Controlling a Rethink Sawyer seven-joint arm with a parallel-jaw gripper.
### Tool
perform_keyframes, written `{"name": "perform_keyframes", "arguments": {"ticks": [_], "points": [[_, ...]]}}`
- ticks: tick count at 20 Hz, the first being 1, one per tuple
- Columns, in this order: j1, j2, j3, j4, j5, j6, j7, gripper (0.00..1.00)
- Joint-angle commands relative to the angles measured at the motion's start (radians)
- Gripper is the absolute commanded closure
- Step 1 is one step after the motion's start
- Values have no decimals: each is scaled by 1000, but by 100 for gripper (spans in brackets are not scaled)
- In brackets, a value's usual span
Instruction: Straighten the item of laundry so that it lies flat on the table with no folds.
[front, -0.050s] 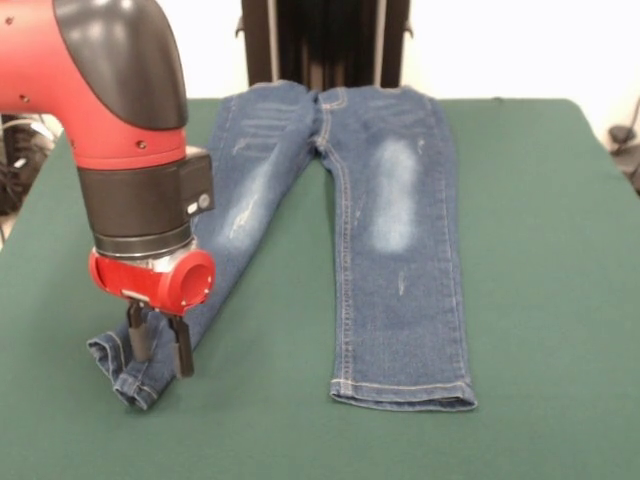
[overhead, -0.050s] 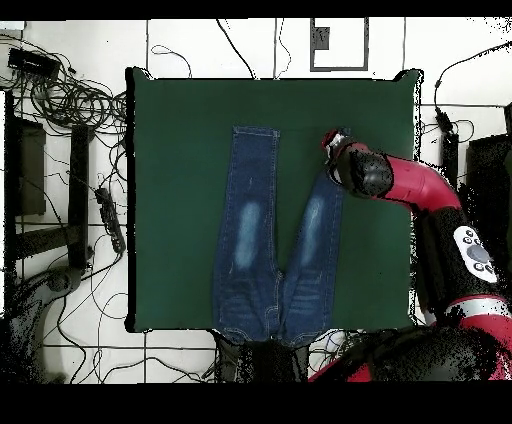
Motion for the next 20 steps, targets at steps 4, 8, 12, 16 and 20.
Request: {"name": "perform_keyframes", "arguments": {"ticks": [4,8,12,16,20], "points": [[0,-39,86,7,-4,81,-146,0],[0,-46,80,9,-3,88,-144,0],[-2,-16,72,9,-27,56,-147,0],[-9,21,59,16,-52,7,-136,0],[-26,50,71,-10,-73,-1,-161,0]]}}
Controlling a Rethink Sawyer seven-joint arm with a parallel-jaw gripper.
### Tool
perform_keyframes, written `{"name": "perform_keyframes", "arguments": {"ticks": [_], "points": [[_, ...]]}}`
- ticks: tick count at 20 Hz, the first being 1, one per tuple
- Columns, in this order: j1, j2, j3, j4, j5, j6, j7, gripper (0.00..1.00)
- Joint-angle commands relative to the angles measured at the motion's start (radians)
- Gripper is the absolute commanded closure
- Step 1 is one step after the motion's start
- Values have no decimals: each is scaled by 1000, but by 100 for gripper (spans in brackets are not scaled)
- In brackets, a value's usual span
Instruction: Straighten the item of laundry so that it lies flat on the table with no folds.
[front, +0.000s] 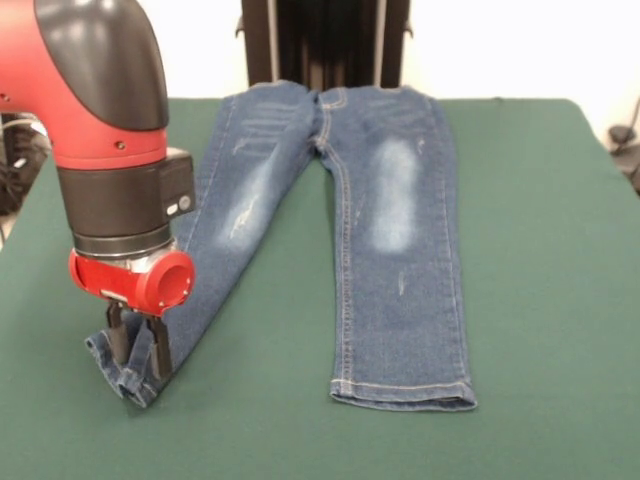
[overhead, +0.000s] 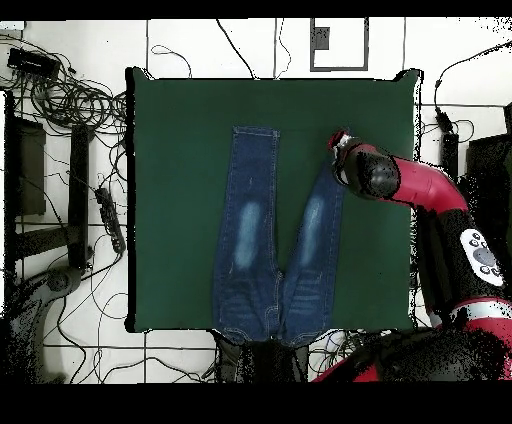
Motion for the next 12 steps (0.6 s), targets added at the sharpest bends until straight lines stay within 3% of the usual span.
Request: {"name": "perform_keyframes", "arguments": {"ticks": [1,12], "points": [[-8,57,78,-21,-56,6,-173,0],[-10,133,105,-96,-78,-16,-192,0]]}}
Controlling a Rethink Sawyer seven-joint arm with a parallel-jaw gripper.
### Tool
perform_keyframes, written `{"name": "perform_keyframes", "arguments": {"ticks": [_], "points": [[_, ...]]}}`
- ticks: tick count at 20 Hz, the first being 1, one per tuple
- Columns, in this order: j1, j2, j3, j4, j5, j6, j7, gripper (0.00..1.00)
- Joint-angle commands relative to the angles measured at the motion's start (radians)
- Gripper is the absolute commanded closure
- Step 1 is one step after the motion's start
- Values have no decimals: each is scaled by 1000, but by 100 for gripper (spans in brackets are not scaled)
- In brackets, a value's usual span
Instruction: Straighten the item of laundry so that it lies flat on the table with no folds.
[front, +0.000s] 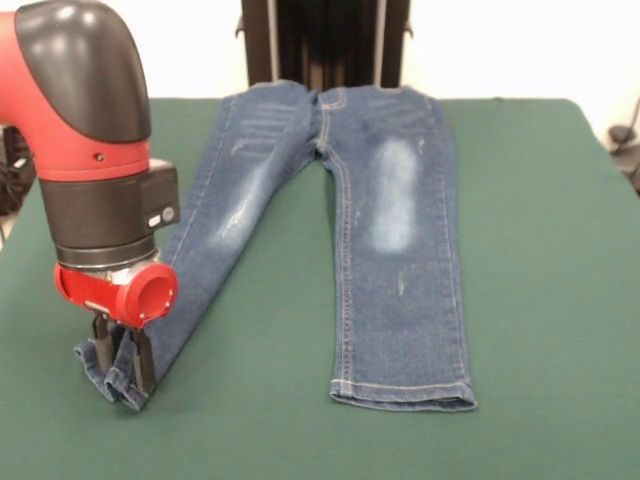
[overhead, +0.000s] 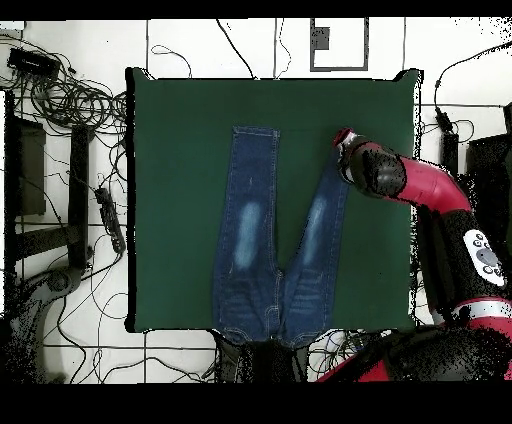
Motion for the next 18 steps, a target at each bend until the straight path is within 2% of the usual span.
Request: {"name": "perform_keyframes", "arguments": {"ticks": [1,2,3,11,16,18], "points": [[14,103,81,-62,-76,-20,-193,0],[18,101,77,-61,-78,-23,-187,0],[19,99,76,-60,-78,-24,-182,100],[35,83,51,-43,-89,-71,-125,100],[50,56,34,-22,-72,-53,-89,100],[69,9,13,8,-63,-58,-45,100]]}}
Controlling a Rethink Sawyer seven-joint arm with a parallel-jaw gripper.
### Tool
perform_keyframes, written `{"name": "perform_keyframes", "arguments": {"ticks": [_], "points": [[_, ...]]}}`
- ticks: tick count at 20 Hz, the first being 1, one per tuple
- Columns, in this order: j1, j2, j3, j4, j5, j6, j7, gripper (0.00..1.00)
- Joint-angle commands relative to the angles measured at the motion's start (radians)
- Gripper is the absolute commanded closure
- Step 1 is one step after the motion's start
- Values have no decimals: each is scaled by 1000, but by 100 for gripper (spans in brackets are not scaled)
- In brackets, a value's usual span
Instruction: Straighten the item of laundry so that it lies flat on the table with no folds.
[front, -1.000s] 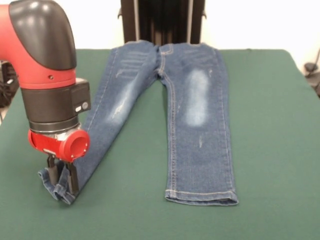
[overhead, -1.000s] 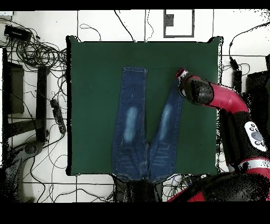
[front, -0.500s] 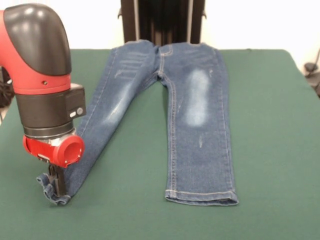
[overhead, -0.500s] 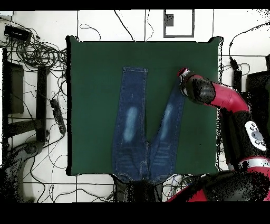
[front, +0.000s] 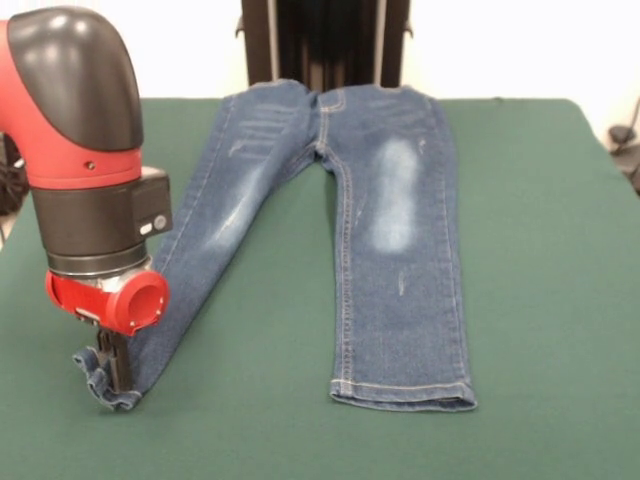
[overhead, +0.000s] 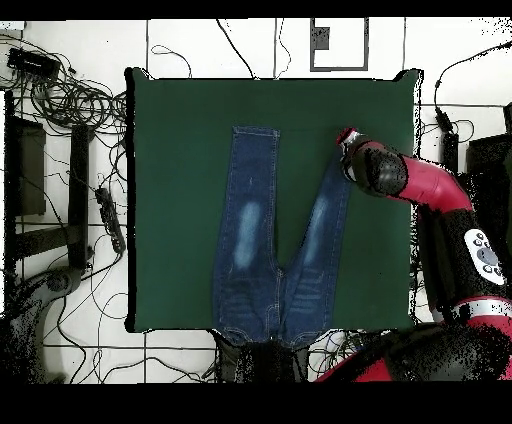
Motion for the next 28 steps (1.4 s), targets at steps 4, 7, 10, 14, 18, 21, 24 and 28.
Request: {"name": "perform_keyframes", "arguments": {"ticks": [4,7,10,14,18,21,24,28], "points": [[148,-127,-69,93,-38,-22,61,100],[194,-202,-105,129,-5,31,109,100],[237,-265,-140,150,31,78,142,100],[275,-304,-171,148,73,127,152,100],[305,-320,-194,136,104,157,159,100],[319,-321,-204,131,124,160,160,100],[328,-323,-211,132,142,158,159,100],[334,-327,-221,141,157,149,150,100]]}}
